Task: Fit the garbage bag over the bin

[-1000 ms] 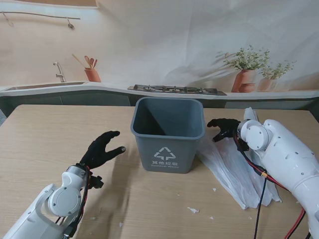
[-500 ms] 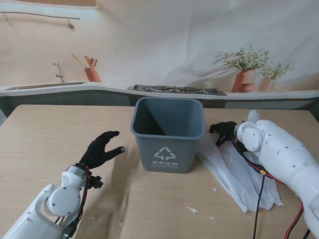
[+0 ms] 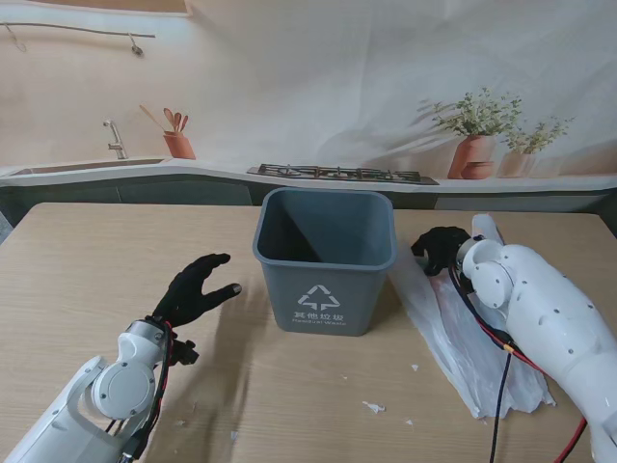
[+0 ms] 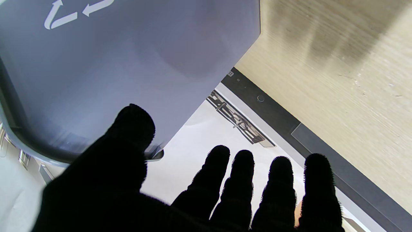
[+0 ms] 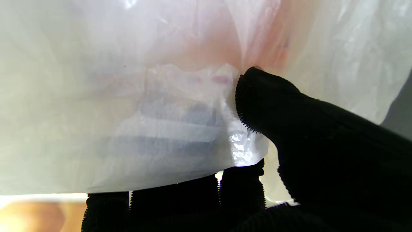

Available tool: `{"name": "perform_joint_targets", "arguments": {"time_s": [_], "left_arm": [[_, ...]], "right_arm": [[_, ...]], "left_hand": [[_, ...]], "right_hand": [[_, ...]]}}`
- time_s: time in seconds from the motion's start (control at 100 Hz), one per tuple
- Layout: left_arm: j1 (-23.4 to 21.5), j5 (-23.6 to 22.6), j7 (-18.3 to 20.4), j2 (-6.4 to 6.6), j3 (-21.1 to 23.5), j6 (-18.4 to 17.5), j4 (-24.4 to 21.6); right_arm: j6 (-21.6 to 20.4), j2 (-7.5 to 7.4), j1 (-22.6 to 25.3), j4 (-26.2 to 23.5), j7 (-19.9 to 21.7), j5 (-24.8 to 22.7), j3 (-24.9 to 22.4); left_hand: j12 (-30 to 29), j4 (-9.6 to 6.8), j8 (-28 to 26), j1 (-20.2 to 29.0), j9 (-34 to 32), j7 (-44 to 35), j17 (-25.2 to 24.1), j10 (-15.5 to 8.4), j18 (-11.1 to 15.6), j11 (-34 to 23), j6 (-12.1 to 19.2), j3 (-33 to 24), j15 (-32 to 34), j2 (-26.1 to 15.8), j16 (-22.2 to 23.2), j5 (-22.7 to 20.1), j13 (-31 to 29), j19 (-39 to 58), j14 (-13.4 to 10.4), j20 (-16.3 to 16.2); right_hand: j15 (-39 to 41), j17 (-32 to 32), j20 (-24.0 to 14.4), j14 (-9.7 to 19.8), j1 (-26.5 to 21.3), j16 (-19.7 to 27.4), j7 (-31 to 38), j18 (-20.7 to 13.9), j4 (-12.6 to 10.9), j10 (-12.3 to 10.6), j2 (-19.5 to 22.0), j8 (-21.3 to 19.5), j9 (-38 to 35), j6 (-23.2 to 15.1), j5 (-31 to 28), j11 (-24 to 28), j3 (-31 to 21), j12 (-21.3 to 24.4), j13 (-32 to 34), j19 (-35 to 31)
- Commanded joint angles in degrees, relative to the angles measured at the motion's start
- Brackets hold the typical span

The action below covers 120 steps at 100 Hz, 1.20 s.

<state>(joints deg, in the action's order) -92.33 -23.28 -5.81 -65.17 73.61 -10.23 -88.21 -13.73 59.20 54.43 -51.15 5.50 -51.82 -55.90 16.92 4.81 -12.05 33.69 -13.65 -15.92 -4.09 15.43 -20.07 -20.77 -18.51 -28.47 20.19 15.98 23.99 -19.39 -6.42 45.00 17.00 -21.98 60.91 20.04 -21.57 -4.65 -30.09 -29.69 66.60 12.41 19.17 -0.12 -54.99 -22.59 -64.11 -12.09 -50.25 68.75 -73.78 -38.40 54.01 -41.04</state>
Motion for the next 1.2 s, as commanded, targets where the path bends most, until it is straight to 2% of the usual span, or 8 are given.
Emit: {"name": "perform_joint_targets", "arguments": {"time_s": [0.0,0.01,0.03,0.12,0.23,0.47,0.83,1.19], "left_arm": [[-0.16,0.14,0.74,-0.11,0.05,-0.01,-0.08],[-0.16,0.14,0.74,-0.11,0.04,-0.02,-0.08],[-0.16,0.16,0.75,-0.11,0.04,-0.03,-0.07],[-0.15,0.22,0.79,-0.11,0.00,-0.11,-0.07],[-0.17,0.13,0.72,-0.11,0.01,-0.37,-0.07],[-0.18,0.28,0.53,-0.16,0.01,-0.62,-0.03],[-0.30,0.37,0.29,-0.21,0.06,-1.03,-0.06],[-0.61,0.54,-0.27,-0.34,0.36,-1.28,-0.33]], "right_arm": [[1.30,-0.52,2.45,-1.47,-1.57,1.31,-1.80],[1.59,-0.55,3.04,-2.20,-1.79,0.79,-2.66],[2.15,-0.60,4.26,-3.73,-2.16,-0.24,-4.43],[4.33,-0.65,9.24,-10.56,-3.36,-4.24,-11.34],[6.89,-0.44,14.65,-18.68,-4.69,-8.01,-18.35],[10.88,0.54,21.95,-31.14,-8.77,-11.71,-27.92],[17.34,2.21,24.99,-43.62,-15.16,-13.74,-31.24],[18.37,3.09,22.61,-52.04,-18.11,-14.37,-31.46]], "left_hand": [[-0.34,-1.30,0.08,-0.27,-0.25,-0.23,-0.06,-0.27,-0.71,0.00,0.85,-0.56,-0.03,-0.91,-0.62,0.08,0.46,-1.30,-0.65,0.32],[-0.34,-1.30,0.08,-0.28,-0.26,-0.23,-0.06,-0.26,-0.71,0.01,0.84,-0.53,-0.02,-0.91,-0.62,0.05,0.43,-1.30,-0.64,0.32],[-0.35,-1.31,0.08,-0.24,-0.29,-0.23,-0.06,-0.23,-0.71,0.02,0.79,-0.54,-0.02,-0.93,-0.62,0.00,0.43,-1.30,-0.60,0.32],[-0.37,-1.31,0.11,-0.17,-0.40,-0.17,-0.06,-0.18,-0.71,0.07,0.81,-0.42,-0.04,-1.00,-0.62,-0.06,0.45,-1.29,-0.62,0.32],[-0.37,-1.31,0.13,-0.14,-0.45,-0.11,-0.06,-0.23,-0.71,0.11,0.79,-0.26,-0.02,-1.11,-0.61,-0.10,0.41,-1.29,-0.63,0.32],[-0.36,-1.33,0.14,-0.14,-0.59,-0.08,-0.06,-0.25,-0.71,0.12,0.71,-0.14,0.00,-1.20,-0.61,-0.25,0.41,-1.29,-0.69,0.32],[-0.37,-1.35,0.16,-0.10,-0.59,0.00,0.05,-0.20,-0.75,0.18,0.74,0.08,-0.01,-1.40,-0.64,-0.28,0.41,-1.24,-0.64,0.29],[-0.37,-1.33,0.17,-0.26,-0.37,0.07,0.03,-0.20,-0.73,0.21,0.75,0.44,-0.05,-1.61,-0.64,-0.13,0.39,-1.29,-0.60,0.31]], "right_hand": [[2.18,-2.24,1.18,-1.21,-1.24,0.50,0.50,1.72,2.67,1.22,-3.10,-1.16,-3.12,-2.43,-1.14,-0.02,-5.63,-1.29,3.00,-8.02],[2.35,-2.94,3.79,-1.27,-1.25,0.64,0.46,1.63,2.71,1.25,-3.13,-1.30,-3.22,-2.29,-1.13,-0.17,-5.68,-1.52,3.07,-10.77],[2.52,-3.75,5.49,-1.42,-1.30,0.73,0.44,1.51,2.70,1.27,-3.18,-1.39,-3.34,-2.13,-1.08,-0.24,-5.82,-1.68,3.18,-13.62],[3.14,-5.33,4.46,-1.68,-1.45,0.52,0.59,1.06,2.69,1.41,-2.76,-1.63,-3.20,-1.64,-0.98,-0.04,-5.74,-1.89,3.33,-18.25],[4.06,-5.63,3.82,-1.84,-1.53,0.14,0.78,0.90,2.58,1.46,-2.11,-2.24,-2.92,-1.44,-0.31,0.18,-5.81,-2.28,3.33,-19.56],[4.55,-6.50,3.37,-1.97,-1.89,-0.12,1.04,1.04,2.18,1.58,-0.19,-3.39,-1.89,-0.30,1.16,0.61,-4.89,-2.94,2.71,-20.25],[6.72,-7.16,2.02,-2.01,-2.57,-1.39,2.44,0.27,0.74,1.52,4.60,-5.09,0.87,0.62,5.12,2.48,-2.40,-3.27,0.97,-22.40],[7.73,-7.02,1.04,-2.00,-3.17,-2.10,3.32,-0.26,-0.02,1.76,6.78,-5.23,2.25,1.48,6.88,3.61,-0.83,-2.84,0.04,-24.02]]}}
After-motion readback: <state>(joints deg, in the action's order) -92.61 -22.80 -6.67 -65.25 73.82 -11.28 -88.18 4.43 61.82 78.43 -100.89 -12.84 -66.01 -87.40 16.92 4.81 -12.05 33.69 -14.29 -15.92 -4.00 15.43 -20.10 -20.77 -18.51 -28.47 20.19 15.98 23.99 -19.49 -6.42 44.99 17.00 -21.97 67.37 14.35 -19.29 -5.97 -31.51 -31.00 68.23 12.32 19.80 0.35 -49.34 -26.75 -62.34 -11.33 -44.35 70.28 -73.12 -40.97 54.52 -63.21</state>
